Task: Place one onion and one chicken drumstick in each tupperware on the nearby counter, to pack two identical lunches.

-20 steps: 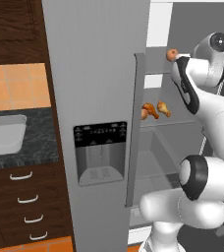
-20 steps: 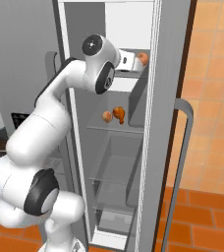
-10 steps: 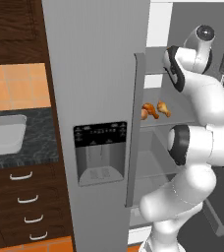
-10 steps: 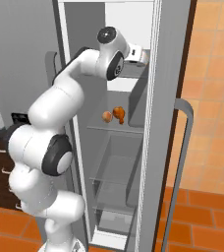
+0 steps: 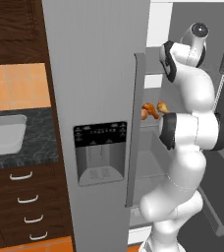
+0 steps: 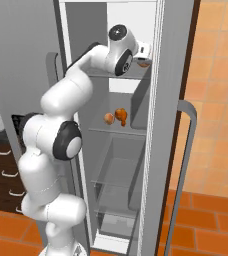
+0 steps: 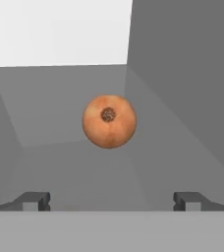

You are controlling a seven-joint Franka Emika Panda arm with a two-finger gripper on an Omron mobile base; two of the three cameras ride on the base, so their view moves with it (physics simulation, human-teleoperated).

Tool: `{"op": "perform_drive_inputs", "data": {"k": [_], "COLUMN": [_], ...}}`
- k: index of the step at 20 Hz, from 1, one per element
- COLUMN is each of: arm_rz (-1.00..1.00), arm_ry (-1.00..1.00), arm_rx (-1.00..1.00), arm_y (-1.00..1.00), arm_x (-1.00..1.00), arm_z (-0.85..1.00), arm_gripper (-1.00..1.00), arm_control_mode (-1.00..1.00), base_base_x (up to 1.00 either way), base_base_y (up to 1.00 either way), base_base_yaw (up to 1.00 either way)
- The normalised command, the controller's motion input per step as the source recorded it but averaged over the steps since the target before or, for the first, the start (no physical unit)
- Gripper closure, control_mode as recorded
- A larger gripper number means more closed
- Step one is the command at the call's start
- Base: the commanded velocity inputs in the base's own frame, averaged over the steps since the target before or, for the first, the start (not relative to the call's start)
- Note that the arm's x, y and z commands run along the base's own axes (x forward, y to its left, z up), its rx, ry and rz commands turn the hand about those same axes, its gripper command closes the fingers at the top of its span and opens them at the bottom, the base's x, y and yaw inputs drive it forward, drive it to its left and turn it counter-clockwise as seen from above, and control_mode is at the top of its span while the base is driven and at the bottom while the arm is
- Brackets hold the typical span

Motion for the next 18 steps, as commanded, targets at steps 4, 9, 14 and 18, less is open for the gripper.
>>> {"op": "perform_drive_inputs", "data": {"k": [4, 9, 14, 18], "arm_rz": [0.01, 0.02, 0.01, 0.0], "arm_ry": [0.0, 0.0, 0.0, 0.0], "arm_rx": [0.0, 0.0, 0.01, 0.01], "arm_y": [-0.24, -0.1, -0.13, -0.1], "arm_x": [0.5, 0.71, 0.75, 0.59], "arm_z": [-0.16, -0.13, -0.04, -0.03], "arm_gripper": [-1.0, -1.0, -1.0, 1.0], "arm_control_mode": [-1.0, -1.0, -1.0, -1.0], "base_base_x": [0.0, 0.0, 0.0, 0.0], "base_base_y": [0.0, 0.0, 0.0, 0.0], "base_base_yaw": [0.0, 0.0, 0.0, 0.0]}}
